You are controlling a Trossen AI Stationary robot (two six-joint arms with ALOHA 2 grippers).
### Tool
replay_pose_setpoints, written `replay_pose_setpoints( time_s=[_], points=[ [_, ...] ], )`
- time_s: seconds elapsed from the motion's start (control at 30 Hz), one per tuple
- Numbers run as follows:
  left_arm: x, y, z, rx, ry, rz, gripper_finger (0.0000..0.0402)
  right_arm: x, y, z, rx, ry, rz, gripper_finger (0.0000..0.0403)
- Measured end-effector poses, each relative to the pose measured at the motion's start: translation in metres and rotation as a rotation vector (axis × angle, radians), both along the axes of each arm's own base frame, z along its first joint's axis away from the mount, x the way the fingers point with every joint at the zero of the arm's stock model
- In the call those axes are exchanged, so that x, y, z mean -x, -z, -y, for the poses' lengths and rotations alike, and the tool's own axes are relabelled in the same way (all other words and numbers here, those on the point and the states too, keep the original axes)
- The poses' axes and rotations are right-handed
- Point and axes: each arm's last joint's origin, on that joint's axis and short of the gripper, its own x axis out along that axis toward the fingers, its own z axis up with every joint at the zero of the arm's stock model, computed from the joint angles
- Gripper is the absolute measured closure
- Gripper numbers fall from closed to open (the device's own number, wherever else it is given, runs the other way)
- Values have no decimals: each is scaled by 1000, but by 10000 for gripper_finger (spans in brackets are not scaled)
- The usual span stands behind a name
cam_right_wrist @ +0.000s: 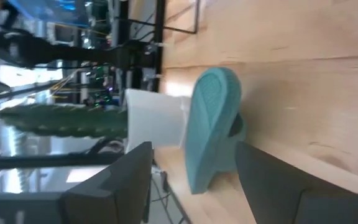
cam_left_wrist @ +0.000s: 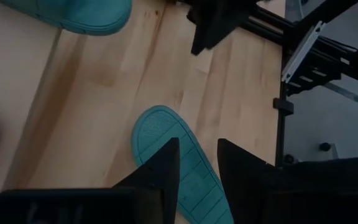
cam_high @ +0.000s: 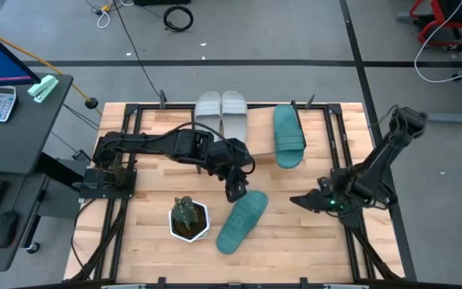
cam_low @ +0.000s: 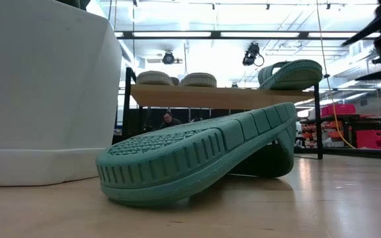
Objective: Pick and place slides into the shelf
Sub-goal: Put the green slides on the shelf
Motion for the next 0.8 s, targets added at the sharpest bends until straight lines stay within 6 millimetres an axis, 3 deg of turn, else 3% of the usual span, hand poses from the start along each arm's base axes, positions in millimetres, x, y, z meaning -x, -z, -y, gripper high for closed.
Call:
replay_pose_setpoints(
  time_s=[0.37, 0.8],
  points=[
    [0, 0, 1, -31, 26, 6, 293, -41, 15, 4, -60, -34, -53, 167],
    [1, 0, 5, -62, 130, 4, 326, -85, 26, 11, -58, -30, -94, 167]
  ],
)
